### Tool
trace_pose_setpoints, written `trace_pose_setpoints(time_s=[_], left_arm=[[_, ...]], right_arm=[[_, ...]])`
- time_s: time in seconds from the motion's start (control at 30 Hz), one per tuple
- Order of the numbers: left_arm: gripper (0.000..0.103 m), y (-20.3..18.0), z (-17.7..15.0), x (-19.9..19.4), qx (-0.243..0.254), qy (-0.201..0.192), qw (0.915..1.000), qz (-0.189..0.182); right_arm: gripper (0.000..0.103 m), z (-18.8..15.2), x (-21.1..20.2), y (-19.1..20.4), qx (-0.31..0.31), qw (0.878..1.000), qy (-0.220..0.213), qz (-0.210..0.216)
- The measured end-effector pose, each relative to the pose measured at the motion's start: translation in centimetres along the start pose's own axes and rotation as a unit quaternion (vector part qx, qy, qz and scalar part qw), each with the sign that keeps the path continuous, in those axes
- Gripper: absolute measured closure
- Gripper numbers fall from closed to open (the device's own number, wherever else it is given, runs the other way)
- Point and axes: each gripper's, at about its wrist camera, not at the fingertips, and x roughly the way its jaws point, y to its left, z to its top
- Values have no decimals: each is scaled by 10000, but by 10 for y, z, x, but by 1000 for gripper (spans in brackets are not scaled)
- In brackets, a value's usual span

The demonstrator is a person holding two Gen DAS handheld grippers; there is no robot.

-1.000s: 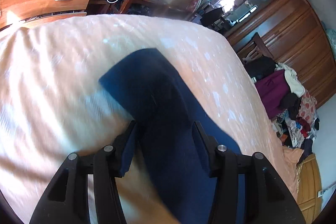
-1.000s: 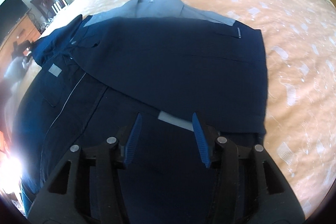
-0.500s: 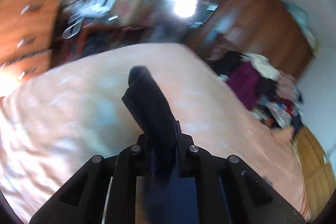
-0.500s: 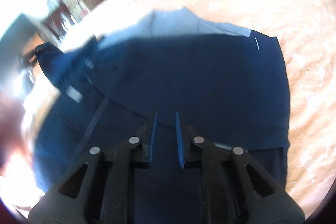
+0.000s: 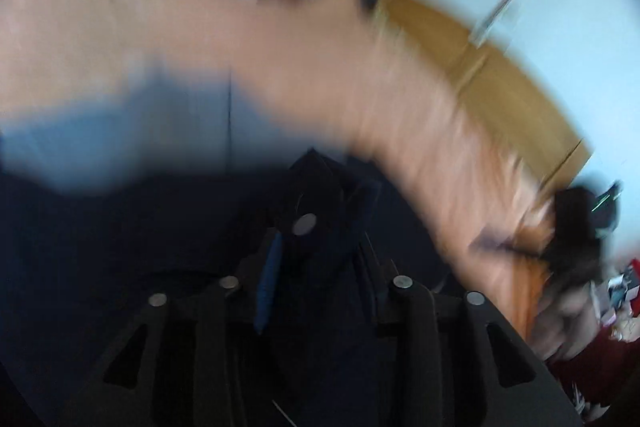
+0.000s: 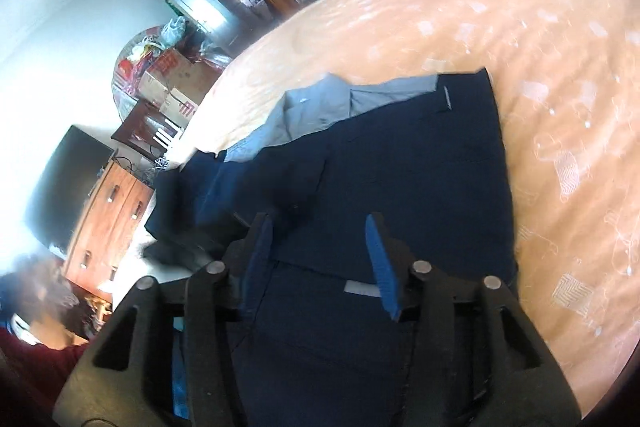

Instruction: Fold small clothes

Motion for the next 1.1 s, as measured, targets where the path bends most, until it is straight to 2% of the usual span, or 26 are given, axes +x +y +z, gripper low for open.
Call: trace_pose_setpoints(time_s=[0.03,0.07,0.13,0.27,0.33,0.4,0.53,0.67,0.7,0.77,0.8,0.87,0.97,1.1], left_arm=[[65,1,-11,18,70,164,9996,213],[64,-3,-12,10,221,-171,9993,229],[63,1,-8,-6,-81,-156,9998,112],[60,-6,-24,-65,-92,-775,9968,169],[54,3,-35,-95,-255,-1099,9934,190],[54,22,-43,-122,-560,-1293,9894,345],[54,38,-75,-184,-780,-1893,9771,576],[53,63,-101,-231,-1189,-2450,9581,889],[53,76,-108,-243,-1364,-2551,9522,984],[53,90,-119,-257,-1637,-2672,9432,1104],[53,98,-123,-263,-1726,-2717,9394,1179],[52,111,-128,-278,-1757,-2769,9354,1320],[52,125,-122,-283,-1719,-2752,9336,1522],[52,135,-96,-282,-1407,-2543,9392,1829]], right_arm=[[54,2,4,-3,39,9999,50,78],[54,6,10,-3,63,9997,102,218],[53,15,30,0,186,9971,296,671],[51,27,93,17,278,9886,792,1254],[51,24,123,16,533,9846,1169,1185],[51,20,142,17,604,9857,1422,674],[51,14,141,22,567,9885,1369,308],[51,10,162,22,746,9837,1526,594],[53,11,167,24,764,9832,1522,658],[69,13,176,18,951,9806,1462,897],[99,13,172,14,1073,9788,1414,1018],[101,18,160,9,1144,9804,1157,1107],[101,30,115,16,838,9871,700,1172],[101,40,42,6,680,9920,53,1066]])
